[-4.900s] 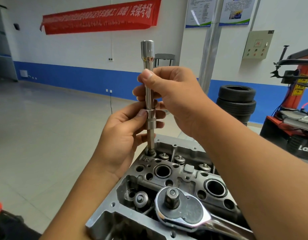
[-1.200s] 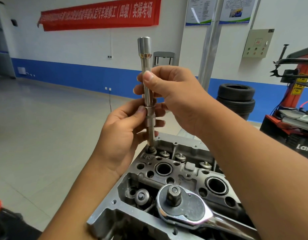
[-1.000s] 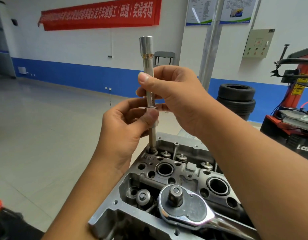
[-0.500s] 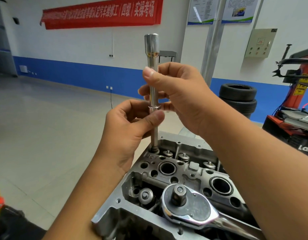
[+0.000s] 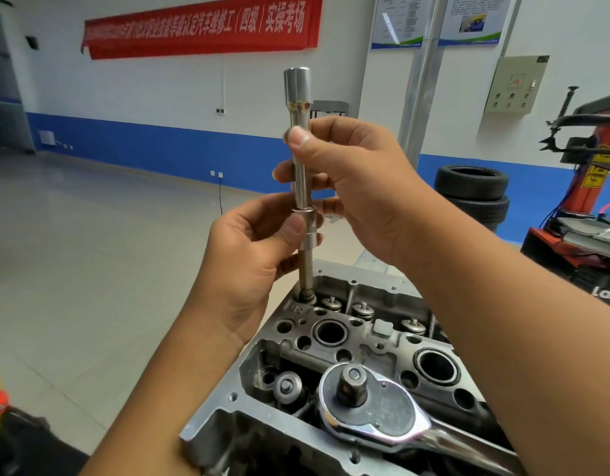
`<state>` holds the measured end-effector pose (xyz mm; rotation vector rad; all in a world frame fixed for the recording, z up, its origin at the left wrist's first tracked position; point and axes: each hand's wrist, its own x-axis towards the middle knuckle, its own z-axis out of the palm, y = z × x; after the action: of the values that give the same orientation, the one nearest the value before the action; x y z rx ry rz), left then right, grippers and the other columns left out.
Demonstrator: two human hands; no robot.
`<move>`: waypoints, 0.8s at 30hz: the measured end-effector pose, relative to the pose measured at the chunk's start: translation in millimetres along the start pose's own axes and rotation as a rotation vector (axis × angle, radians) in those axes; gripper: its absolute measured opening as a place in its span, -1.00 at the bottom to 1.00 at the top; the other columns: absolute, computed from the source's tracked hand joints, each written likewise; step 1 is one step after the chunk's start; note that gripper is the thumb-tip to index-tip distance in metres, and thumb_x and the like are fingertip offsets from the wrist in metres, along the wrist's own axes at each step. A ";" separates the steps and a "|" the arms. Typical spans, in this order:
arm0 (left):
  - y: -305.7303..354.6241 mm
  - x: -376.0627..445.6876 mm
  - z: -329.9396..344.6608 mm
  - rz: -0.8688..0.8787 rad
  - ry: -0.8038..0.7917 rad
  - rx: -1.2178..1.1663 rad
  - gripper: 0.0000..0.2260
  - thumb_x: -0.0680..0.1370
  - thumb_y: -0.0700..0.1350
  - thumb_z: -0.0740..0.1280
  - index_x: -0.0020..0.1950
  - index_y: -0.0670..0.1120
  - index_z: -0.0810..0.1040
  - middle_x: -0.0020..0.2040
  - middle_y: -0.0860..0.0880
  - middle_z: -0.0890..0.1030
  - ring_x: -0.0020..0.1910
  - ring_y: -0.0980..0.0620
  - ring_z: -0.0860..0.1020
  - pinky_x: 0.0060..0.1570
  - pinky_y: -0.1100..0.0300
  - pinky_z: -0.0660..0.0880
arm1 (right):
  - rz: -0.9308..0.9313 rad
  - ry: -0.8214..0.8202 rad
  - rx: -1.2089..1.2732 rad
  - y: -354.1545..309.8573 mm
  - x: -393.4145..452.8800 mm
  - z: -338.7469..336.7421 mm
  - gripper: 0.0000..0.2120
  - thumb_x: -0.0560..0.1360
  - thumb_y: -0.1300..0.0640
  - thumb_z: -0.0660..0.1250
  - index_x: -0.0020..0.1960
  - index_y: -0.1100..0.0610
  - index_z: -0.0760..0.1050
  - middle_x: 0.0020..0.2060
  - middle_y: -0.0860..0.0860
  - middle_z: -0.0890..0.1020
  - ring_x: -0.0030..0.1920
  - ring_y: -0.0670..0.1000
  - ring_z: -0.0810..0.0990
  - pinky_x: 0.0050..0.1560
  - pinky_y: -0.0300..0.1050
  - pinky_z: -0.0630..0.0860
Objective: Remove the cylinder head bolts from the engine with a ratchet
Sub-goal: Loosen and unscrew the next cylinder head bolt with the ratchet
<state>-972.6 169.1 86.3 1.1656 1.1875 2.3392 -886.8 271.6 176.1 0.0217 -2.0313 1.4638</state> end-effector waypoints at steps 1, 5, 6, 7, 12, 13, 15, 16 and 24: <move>-0.4 -0.3 0.6 0.023 0.022 0.022 -0.74 0.38 -0.11 0.52 0.05 -0.07 0.69 -0.10 -0.08 0.74 -0.15 -0.03 0.70 -0.16 0.13 0.63 | -0.012 0.005 -0.017 0.7 0.1 -0.3 -0.90 0.60 0.10 0.43 0.00 0.14 0.59 -0.20 0.10 0.74 -0.22 -0.06 0.71 -0.22 -0.18 0.63; -1.6 0.5 0.7 0.049 0.077 0.109 -0.74 0.35 0.00 0.54 -0.02 -0.05 0.68 -0.15 -0.04 0.72 -0.17 -0.01 0.69 -0.16 0.09 0.63 | -0.061 0.072 -0.069 3.6 1.7 -1.7 -0.89 0.52 0.06 0.52 -0.11 0.07 0.65 -0.28 -0.07 0.72 -0.24 -0.19 0.69 -0.20 -0.21 0.60; -1.4 0.7 0.7 0.019 0.054 0.074 -0.81 0.43 0.00 0.48 -0.01 -0.04 0.70 -0.10 -0.08 0.73 -0.14 -0.04 0.70 -0.17 0.09 0.63 | -0.066 0.084 -0.077 3.9 2.2 -1.9 -0.90 0.52 0.05 0.53 -0.11 0.06 0.67 -0.30 -0.11 0.71 -0.23 -0.22 0.68 -0.17 -0.19 0.58; -1.3 0.5 0.5 -0.016 0.020 0.032 -0.82 0.50 0.00 0.40 0.01 -0.03 0.72 -0.05 -0.13 0.74 -0.10 -0.07 0.70 -0.18 0.08 0.63 | -0.066 0.090 -0.077 4.1 2.6 -2.0 -0.90 0.51 0.05 0.53 -0.11 0.06 0.67 -0.31 -0.14 0.70 -0.23 -0.22 0.68 -0.15 -0.18 0.57; -1.8 -0.9 1.6 -0.069 -0.053 0.001 -0.77 0.60 -0.07 0.27 0.12 -0.06 0.69 0.03 -0.23 0.73 0.00 -0.20 0.72 -0.13 0.02 0.65 | -0.059 0.070 -0.082 2.5 3.4 -2.5 -0.91 0.54 0.06 0.51 -0.09 0.08 0.69 -0.30 -0.10 0.72 -0.19 -0.16 0.70 -0.16 -0.17 0.60; -1.9 -0.6 1.1 -0.052 -0.033 0.009 -0.79 0.57 -0.08 0.30 0.10 -0.05 0.70 0.02 -0.22 0.73 -0.02 -0.19 0.72 -0.15 0.04 0.66 | -0.053 0.065 -0.078 2.0 3.4 -2.6 -0.90 0.56 0.07 0.49 -0.08 0.08 0.69 -0.27 -0.05 0.73 -0.18 -0.12 0.71 -0.13 -0.13 0.63; -2.4 0.6 -0.8 -0.015 0.021 0.015 -0.80 0.49 -0.09 0.40 0.08 -0.07 0.70 -0.01 -0.18 0.73 -0.07 -0.13 0.71 -0.15 0.08 0.64 | -0.042 0.047 -0.053 1.6 2.9 -2.0 -0.90 0.59 0.08 0.45 0.00 0.11 0.68 -0.18 0.07 0.75 -0.17 -0.05 0.72 -0.15 -0.11 0.67; -2.4 0.8 -1.8 -0.002 0.042 0.012 -0.78 0.44 -0.10 0.45 0.06 -0.08 0.70 -0.03 -0.15 0.74 -0.10 -0.08 0.71 -0.15 0.10 0.63 | -0.037 0.038 -0.040 1.7 2.6 -1.4 -0.88 0.60 0.08 0.44 0.06 0.12 0.66 -0.15 0.10 0.75 -0.17 -0.04 0.72 -0.15 -0.09 0.69; -3.5 0.7 0.2 -0.019 -0.046 -0.085 -0.78 0.58 -0.07 0.34 0.13 -0.05 0.73 0.08 -0.22 0.72 0.03 -0.21 0.71 -0.04 0.06 0.66 | -0.042 0.043 -0.002 1.2 2.1 -3.3 -0.86 0.59 0.11 0.45 -0.04 0.18 0.57 -0.21 0.09 0.74 -0.23 0.03 0.71 -0.15 -0.06 0.64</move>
<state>-973.3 171.8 84.0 1.1675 1.0685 2.3119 -887.3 275.6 176.7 0.0323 -1.9859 1.4247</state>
